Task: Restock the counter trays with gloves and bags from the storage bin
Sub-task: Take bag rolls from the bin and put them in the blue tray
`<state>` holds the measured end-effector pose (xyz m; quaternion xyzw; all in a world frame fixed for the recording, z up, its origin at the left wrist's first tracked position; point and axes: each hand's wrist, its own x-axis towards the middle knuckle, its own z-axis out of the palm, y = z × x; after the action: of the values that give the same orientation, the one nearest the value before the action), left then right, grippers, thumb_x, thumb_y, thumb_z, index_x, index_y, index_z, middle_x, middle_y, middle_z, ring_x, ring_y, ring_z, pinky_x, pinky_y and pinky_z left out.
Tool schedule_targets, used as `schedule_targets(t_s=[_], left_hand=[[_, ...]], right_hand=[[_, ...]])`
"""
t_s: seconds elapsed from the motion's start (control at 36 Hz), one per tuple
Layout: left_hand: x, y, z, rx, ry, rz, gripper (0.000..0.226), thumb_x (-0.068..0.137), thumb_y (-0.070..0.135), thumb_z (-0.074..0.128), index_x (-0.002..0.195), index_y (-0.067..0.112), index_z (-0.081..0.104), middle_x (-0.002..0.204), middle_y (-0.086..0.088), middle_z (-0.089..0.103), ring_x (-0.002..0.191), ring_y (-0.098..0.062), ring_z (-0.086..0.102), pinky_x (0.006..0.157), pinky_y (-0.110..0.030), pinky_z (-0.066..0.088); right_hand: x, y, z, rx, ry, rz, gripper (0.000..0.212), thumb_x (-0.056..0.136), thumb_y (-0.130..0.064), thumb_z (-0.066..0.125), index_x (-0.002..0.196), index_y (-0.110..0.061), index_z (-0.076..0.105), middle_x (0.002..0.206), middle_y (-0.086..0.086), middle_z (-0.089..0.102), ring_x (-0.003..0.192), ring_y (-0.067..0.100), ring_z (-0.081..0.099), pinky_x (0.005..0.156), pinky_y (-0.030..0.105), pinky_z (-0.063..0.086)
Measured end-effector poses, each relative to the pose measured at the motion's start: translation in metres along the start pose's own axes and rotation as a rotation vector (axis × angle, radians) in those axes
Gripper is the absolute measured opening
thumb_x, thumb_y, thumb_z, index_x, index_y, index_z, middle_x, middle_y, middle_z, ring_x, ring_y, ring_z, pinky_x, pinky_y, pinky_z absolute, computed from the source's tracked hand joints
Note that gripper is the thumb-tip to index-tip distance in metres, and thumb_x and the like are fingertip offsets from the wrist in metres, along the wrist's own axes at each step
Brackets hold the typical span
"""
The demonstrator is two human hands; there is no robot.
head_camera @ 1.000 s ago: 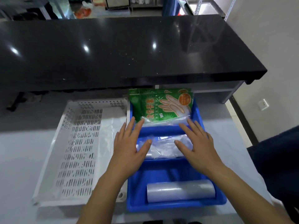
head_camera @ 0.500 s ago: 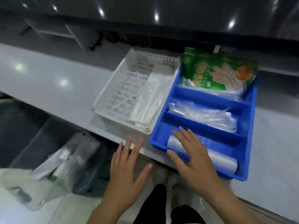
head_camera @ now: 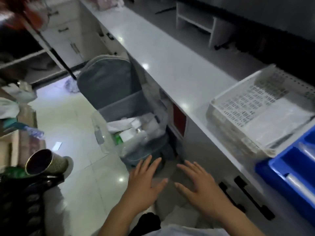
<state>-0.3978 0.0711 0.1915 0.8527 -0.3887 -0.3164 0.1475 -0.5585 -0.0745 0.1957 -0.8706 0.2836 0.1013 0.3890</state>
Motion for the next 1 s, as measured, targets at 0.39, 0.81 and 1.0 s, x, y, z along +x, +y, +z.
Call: schedule_targets(t_s=[0.39, 0.81, 1.0], left_hand=[[0.022, -0.158, -0.086, -0.208, 0.09, -0.08, 0.063, 0.094, 0.056, 0.049, 0.151, 0.043, 0.025, 0.162, 0.013, 0.02, 0.149, -0.009, 0.017, 0.122, -0.038, 0.02], [0.136, -0.196, -0.142, -0.107, -0.073, -0.209, 0.065, 0.095, 0.051, 0.051, 0.152, 0.037, 0.025, 0.163, 0.007, 0.022, 0.146, -0.016, 0.024, 0.117, -0.031, 0.021], [0.219, -0.218, -0.15, -0.078, -0.212, -0.313, 0.066, 0.095, 0.049, 0.054, 0.153, 0.032, 0.029, 0.162, 0.001, 0.027, 0.146, -0.019, 0.027, 0.116, -0.032, 0.023]], right_hand=[[0.15, -0.129, 0.042, 0.017, -0.234, -0.112, 0.046, 0.092, -0.046, 0.06, 0.136, -0.037, 0.051, 0.118, -0.028, 0.047, 0.097, -0.029, 0.042, 0.077, -0.003, 0.037], [0.335, -0.103, -0.007, 0.011, -0.297, 0.068, 0.049, 0.086, -0.053, 0.061, 0.131, -0.035, 0.056, 0.121, -0.016, 0.06, 0.108, 0.004, 0.059, 0.086, 0.021, 0.046], [0.432, -0.094, 0.0, 0.096, -0.382, 0.107, 0.048, 0.086, -0.048, 0.065, 0.129, -0.027, 0.059, 0.123, 0.005, 0.065, 0.111, 0.021, 0.062, 0.097, 0.04, 0.049]])
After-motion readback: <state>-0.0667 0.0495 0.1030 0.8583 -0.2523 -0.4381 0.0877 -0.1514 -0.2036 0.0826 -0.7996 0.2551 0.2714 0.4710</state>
